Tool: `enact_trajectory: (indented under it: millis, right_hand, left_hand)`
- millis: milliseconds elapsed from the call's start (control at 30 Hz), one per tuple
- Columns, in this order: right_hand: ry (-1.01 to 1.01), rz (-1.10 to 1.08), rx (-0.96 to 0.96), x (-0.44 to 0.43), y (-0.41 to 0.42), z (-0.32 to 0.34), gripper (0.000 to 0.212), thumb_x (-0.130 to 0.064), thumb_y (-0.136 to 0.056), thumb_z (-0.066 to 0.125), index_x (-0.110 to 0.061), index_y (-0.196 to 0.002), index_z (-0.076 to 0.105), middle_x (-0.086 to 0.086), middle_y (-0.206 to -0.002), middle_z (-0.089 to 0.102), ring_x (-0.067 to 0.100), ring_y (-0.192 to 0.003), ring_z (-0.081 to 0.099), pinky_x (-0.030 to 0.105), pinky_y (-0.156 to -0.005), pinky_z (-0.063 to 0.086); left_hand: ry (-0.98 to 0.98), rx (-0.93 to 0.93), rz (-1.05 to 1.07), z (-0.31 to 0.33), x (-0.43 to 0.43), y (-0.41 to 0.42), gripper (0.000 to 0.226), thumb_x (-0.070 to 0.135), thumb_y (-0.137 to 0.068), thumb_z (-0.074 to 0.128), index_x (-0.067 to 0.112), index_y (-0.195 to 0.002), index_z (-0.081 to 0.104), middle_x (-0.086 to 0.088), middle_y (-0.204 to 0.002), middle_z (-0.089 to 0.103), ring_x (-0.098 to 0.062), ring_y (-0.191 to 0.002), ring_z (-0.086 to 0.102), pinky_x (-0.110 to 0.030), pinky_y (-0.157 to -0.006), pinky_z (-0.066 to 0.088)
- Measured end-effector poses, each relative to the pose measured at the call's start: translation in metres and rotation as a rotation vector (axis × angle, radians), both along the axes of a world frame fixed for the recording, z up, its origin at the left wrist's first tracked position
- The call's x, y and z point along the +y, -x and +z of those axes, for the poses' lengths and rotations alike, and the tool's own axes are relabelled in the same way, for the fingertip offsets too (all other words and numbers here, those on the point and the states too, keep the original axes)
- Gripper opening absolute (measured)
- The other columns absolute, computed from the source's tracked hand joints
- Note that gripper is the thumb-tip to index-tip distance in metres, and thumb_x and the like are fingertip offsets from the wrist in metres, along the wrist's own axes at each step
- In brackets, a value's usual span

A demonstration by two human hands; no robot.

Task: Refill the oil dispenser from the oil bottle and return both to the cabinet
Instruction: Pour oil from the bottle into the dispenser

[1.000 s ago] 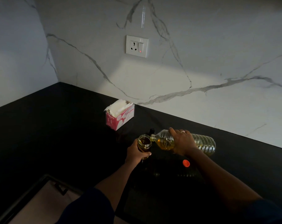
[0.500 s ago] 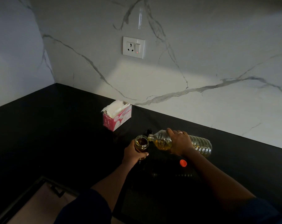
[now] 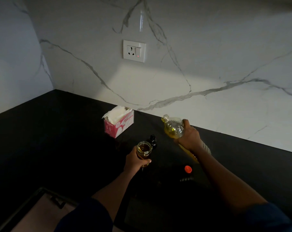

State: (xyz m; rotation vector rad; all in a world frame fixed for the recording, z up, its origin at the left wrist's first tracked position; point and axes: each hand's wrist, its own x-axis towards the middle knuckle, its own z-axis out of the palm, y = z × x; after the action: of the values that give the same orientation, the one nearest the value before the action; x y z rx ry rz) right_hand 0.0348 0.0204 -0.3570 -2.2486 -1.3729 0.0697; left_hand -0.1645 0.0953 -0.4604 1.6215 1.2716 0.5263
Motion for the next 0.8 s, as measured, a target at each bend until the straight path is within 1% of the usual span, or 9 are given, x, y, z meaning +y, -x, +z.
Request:
enact_trajectory:
  millis: [67,133,233,367,467,600,800]
  right_hand:
    - [-0.113,-0.038,0.163,0.003,0.001,0.002,0.082,-0.020,-0.059,0.081,-0.013,-0.127,0.036,0.012,-0.113,0.060,0.033,-0.102,0.057,0.043,-0.088,0.047]
    - [-0.213,-0.076,0.305,0.004,0.003,0.002,0.083,-0.014,-0.059,0.081,-0.013,-0.128,0.036,0.012,-0.116,0.058,0.030,-0.104,0.056,0.036,-0.085,0.048]
    - [-0.331,-0.121,0.446,0.001,0.006,0.000,0.079,-0.007,-0.063,0.080,-0.009,-0.129,0.036,0.013,-0.121,0.057,0.029,-0.108,0.055,0.028,-0.080,0.042]
    - [-0.417,-0.163,0.599,-0.001,0.005,-0.010,0.079,-0.007,-0.067,0.080,-0.011,-0.131,0.033,0.013,-0.125,0.054,0.028,-0.111,0.054,0.029,-0.083,0.042]
    - [-0.429,-0.181,0.669,0.001,0.001,-0.021,0.082,-0.011,-0.068,0.080,-0.013,-0.133,0.031,0.012,-0.127,0.052,0.029,-0.113,0.054,0.035,-0.087,0.046]
    - [-0.464,-0.225,0.717,0.004,-0.004,-0.030,0.085,-0.013,-0.068,0.081,-0.014,-0.135,0.029,0.012,-0.129,0.051,0.030,-0.116,0.053,0.042,-0.094,0.047]
    - [-0.467,-0.207,0.716,0.008,-0.010,-0.035,0.087,-0.013,-0.067,0.082,-0.013,-0.135,0.027,0.013,-0.130,0.050,0.029,-0.115,0.053,0.041,-0.093,0.047]
  left_hand:
    - [0.003,0.015,-0.009,0.001,-0.001,-0.001,0.082,0.018,-0.063,0.084,0.014,-0.134,0.042,-0.004,-0.134,0.052,-0.020,-0.129,0.044,-0.030,-0.104,0.035]
    - [0.000,0.015,-0.005,0.000,-0.001,-0.001,0.083,0.019,-0.063,0.084,0.014,-0.134,0.042,-0.004,-0.133,0.052,-0.020,-0.128,0.044,-0.030,-0.105,0.035]
    - [0.001,0.027,-0.001,0.000,-0.001,0.000,0.084,0.020,-0.063,0.084,0.014,-0.134,0.041,-0.004,-0.133,0.052,-0.020,-0.128,0.044,-0.029,-0.105,0.034]
    - [0.006,0.034,-0.002,0.000,-0.001,-0.001,0.086,0.021,-0.062,0.085,0.015,-0.135,0.040,-0.004,-0.134,0.051,-0.020,-0.129,0.044,-0.030,-0.105,0.034]
    - [-0.001,0.032,-0.009,-0.002,-0.001,-0.001,0.087,0.021,-0.062,0.085,0.015,-0.136,0.039,-0.004,-0.134,0.051,-0.021,-0.130,0.043,-0.032,-0.107,0.033]
    - [-0.016,0.024,-0.002,-0.003,-0.001,-0.001,0.086,0.020,-0.061,0.085,0.015,-0.135,0.041,-0.004,-0.132,0.053,-0.021,-0.128,0.045,-0.033,-0.108,0.035]
    - [-0.026,0.021,0.007,-0.004,-0.001,-0.002,0.086,0.019,-0.062,0.085,0.014,-0.136,0.041,-0.005,-0.133,0.053,-0.021,-0.128,0.045,-0.033,-0.108,0.035]
